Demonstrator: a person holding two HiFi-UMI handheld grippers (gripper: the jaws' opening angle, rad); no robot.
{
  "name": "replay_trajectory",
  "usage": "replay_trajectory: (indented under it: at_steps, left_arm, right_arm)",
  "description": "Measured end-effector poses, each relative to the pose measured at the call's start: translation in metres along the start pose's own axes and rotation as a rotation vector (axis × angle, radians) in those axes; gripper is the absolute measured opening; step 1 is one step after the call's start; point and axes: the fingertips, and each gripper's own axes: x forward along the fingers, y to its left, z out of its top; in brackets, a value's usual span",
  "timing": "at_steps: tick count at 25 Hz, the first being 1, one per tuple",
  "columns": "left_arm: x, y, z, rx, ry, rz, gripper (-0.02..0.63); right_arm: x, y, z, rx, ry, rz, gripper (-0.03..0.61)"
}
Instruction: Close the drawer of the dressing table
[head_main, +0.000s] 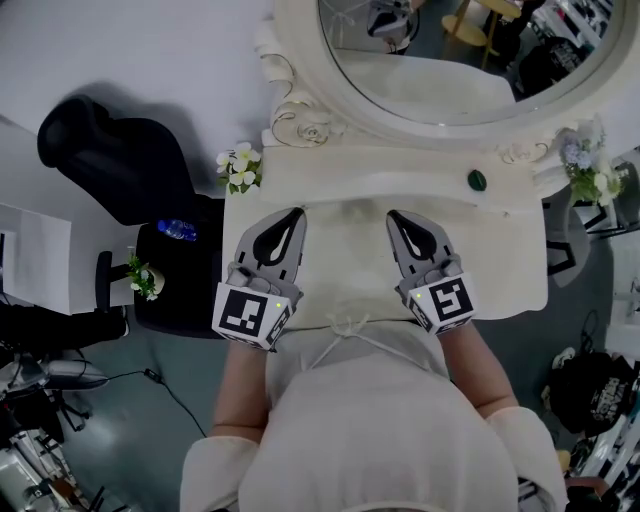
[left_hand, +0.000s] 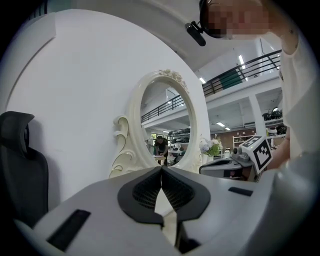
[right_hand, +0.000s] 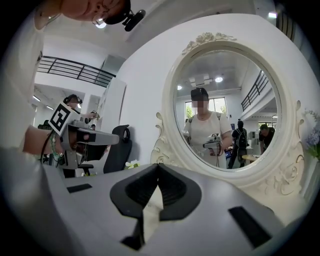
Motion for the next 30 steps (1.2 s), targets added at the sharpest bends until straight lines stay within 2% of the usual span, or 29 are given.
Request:
replay_trajectory:
  at_steps: [3,6,12,30]
  left_arm:
    - [-0.001,-0.010,-0.001,0.032,0.024,-0.051,0.018]
    - [-0.002,-0.014,0.000,0.042,0.027,-0.068,0.018]
    - [-0.001,-0.009,0.006,0.026,-0.005,-0.053,0.018]
    - [-0.010,-0.013,0.008,0.020,-0.006,-0.028,0.018]
  right_arm:
    - [-0.001,-0.001,0.008,0.015,-0.022,0.009,0.003]
    - [0.000,0.004,0.011,-0.011,-0.030,0.027,0.003]
    - [0.002,0.012,0.016,-0.034,-0.040,0.048,0.002]
    - [0.001,0.019,0.020,-0.041,-0.047,0.057,0.000]
